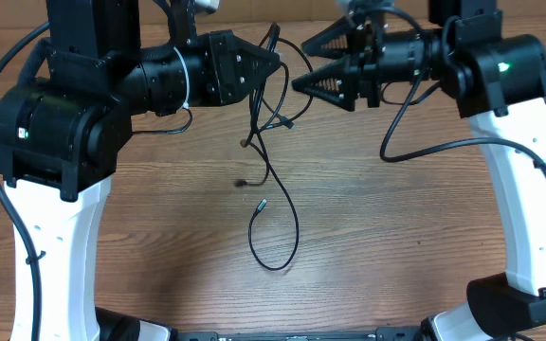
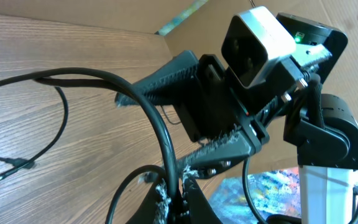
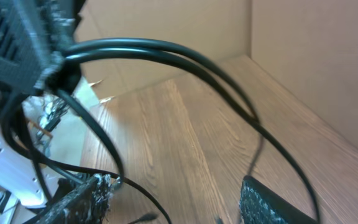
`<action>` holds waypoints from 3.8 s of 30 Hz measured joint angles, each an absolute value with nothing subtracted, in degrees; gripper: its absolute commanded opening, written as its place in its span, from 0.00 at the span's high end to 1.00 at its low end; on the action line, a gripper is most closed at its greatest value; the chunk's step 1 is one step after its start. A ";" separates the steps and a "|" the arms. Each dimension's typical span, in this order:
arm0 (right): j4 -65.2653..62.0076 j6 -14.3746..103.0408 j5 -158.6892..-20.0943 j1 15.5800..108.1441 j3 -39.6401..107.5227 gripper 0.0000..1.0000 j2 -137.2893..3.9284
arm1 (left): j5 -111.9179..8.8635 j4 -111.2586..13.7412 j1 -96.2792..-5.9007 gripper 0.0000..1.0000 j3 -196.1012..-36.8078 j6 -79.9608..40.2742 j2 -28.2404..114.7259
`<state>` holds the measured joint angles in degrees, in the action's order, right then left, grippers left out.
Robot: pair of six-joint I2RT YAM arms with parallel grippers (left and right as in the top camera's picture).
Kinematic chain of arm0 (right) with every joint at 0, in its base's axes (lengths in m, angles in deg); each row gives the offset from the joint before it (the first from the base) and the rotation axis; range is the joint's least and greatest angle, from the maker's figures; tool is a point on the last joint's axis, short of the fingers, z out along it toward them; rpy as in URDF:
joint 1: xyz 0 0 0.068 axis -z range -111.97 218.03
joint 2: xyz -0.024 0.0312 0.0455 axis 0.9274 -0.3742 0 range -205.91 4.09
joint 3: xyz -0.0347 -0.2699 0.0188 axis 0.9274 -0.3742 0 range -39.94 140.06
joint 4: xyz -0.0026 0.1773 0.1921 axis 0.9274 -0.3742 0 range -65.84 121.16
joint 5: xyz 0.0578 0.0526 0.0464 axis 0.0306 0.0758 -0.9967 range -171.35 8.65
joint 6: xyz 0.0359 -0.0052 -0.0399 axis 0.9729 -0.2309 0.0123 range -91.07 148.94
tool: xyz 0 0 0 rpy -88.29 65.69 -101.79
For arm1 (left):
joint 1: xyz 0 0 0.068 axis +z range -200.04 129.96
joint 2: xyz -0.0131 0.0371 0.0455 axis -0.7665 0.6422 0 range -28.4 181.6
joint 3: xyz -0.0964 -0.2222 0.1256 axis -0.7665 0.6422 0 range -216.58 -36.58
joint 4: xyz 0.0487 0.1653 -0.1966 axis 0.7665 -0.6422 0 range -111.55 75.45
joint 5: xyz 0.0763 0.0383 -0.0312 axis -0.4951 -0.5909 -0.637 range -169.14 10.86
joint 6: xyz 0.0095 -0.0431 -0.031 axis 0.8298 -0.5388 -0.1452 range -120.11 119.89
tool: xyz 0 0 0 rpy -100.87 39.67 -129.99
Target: Untangle cables
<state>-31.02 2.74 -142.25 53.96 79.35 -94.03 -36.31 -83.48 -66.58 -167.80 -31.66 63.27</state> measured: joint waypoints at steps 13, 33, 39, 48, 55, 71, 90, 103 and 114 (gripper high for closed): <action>-27.72 3.50 -142.76 51.97 79.35 0.31 -94.06 | -36.31 -82.63 -66.95 0.96 -167.80 -31.72 63.27; -24.98 7.11 -143.67 50.44 79.35 0.96 -94.27 | -38.26 -82.76 -68.83 0.96 -167.82 -31.74 63.27; -24.70 11.00 -143.74 53.15 79.35 0.96 -94.30 | -40.03 -83.94 -68.83 0.96 -167.82 -31.70 63.52; -23.19 17.30 -141.44 59.84 79.35 0.96 -94.41 | -41.04 -85.97 -68.83 0.96 -167.82 -31.66 63.69; -22.47 19.24 -143.04 60.06 79.35 0.46 -94.41 | -41.80 -85.97 -68.83 0.96 -167.82 -31.68 63.69; -24.37 9.93 -149.07 50.53 79.35 0.54 -94.38 | -41.91 -82.43 -69.57 0.96 -167.82 -38.39 63.69; -27.56 5.08 -148.46 48.08 79.35 0.96 -94.38 | -42.63 -82.76 -69.57 0.93 -167.82 -42.19 63.58; -34.86 1.82 -141.79 47.73 79.35 0.96 -93.86 | -50.81 -86.17 -70.20 0.89 -167.82 -42.17 63.60; -33.99 -2.20 -138.91 47.73 79.35 0.96 -88.22 | -53.91 -86.60 -70.20 0.91 -167.82 -42.17 65.61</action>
